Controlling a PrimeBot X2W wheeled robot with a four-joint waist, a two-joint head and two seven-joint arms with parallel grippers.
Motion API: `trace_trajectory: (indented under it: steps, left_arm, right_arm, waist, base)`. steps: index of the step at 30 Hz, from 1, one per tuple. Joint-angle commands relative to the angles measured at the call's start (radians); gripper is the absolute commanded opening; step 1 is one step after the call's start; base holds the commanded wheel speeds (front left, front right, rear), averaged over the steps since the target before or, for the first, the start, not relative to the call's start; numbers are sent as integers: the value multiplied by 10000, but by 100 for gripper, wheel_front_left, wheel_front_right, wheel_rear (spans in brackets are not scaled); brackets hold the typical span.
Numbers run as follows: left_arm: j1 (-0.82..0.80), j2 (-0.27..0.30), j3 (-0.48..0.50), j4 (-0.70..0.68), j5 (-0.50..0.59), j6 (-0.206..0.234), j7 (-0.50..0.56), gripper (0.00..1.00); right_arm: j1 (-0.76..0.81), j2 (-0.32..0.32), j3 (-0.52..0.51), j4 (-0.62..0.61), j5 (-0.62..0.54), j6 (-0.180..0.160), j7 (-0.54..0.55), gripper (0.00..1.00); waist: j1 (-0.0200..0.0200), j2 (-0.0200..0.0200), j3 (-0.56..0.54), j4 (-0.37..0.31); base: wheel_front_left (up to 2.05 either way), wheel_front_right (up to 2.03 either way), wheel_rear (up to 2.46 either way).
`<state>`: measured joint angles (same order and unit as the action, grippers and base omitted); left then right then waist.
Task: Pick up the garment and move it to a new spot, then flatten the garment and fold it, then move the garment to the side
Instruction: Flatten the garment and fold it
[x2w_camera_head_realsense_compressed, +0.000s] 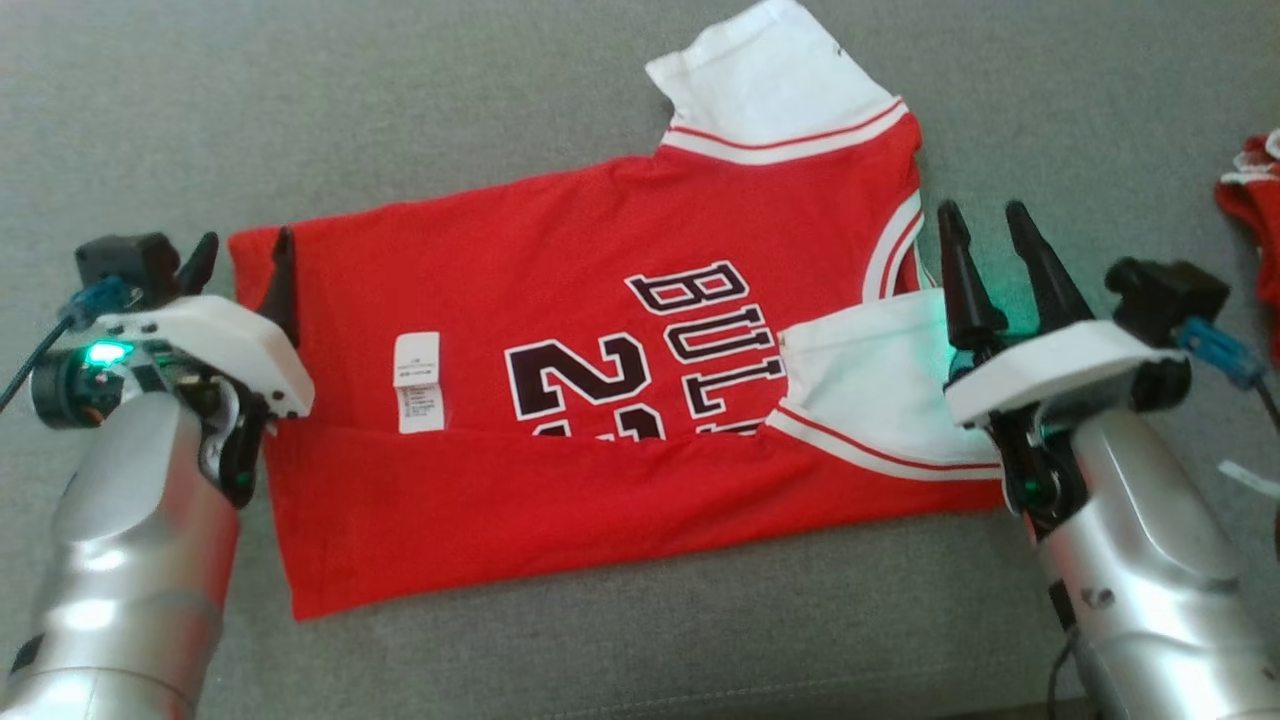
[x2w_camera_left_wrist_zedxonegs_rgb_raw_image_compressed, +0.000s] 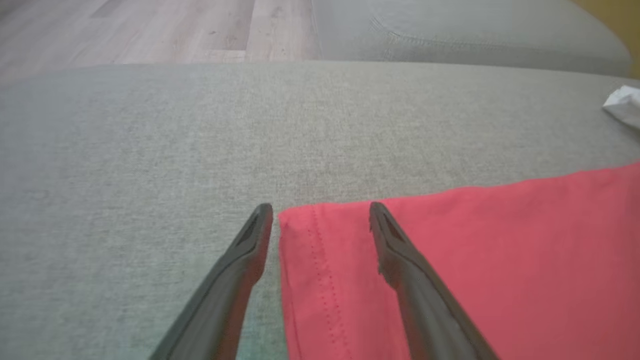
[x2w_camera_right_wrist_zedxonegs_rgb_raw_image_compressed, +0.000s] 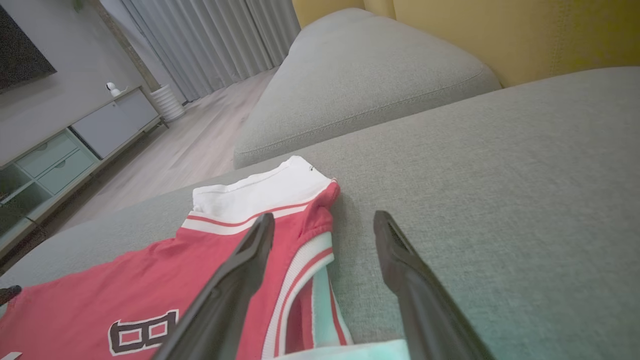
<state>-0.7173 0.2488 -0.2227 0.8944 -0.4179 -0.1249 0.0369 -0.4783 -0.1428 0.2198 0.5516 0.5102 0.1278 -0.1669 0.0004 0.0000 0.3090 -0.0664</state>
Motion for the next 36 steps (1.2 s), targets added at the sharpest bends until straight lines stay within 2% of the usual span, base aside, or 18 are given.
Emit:
trace_trajectory:
  steps: [1,4,11,20,21,22,23,26,30,36]
  left_arm:
    - [-468,517,22,-191,-87,-52,92,100]
    - [-556,706,-276,-13,-486,-54,233,100]
    - [-774,976,-576,403,-1011,-56,-187,100]
    - [-1076,974,-1216,691,-1320,-56,-123,99]
    - [-1105,986,-1345,721,-1368,-56,-36,43]
    - [-1137,995,-1463,735,-1429,-57,38,28]
    - [-1178,1011,-1560,733,-1497,-57,72,0]
    - [-1312,1014,-1725,748,-1670,-57,-23,0]
    - [-1673,1076,-1809,679,-1395,67,-1139,0]
    - [-2135,475,-2140,436,-1050,166,-2201,0]
  right_arm:
    - [-273,-14,237,-251,-11,29,-99,100]
    - [-425,-8,410,-130,71,29,-173,100]
    - [-707,-87,653,87,292,29,-294,100]
    - [-1042,-163,988,186,411,29,-306,100]
    - [-1105,-170,1031,199,418,29,-286,100]
    - [-1185,-186,1068,211,419,29,-253,100]
    - [-1284,-218,1101,224,408,29,-214,100]
    - [-1655,-369,1128,350,384,29,-9,100]
    - [-2391,-690,1115,782,305,29,600,100]
    - [-3871,-1389,1231,1759,203,29,2104,100]
  waist:
    - [-4,0,166,-74]
    - [-4,0,267,-84]
    - [-4,0,326,0]
    - [-4,0,469,42]
    - [-4,0,499,36]
    - [-4,0,536,32]
    - [-4,0,576,36]
    - [-4,0,694,101]
    - [-4,0,860,377]
    - [-4,0,1137,1304]
  base:
    - [0,0,0]
    - [0,0,0]
    - [0,0,0]
    - [0,0,0]
    - [0,0,0]
    - [0,0,0]
    - [0,0,0]
    - [0,0,0]
    - [0,0,0]
    - [0,0,0]
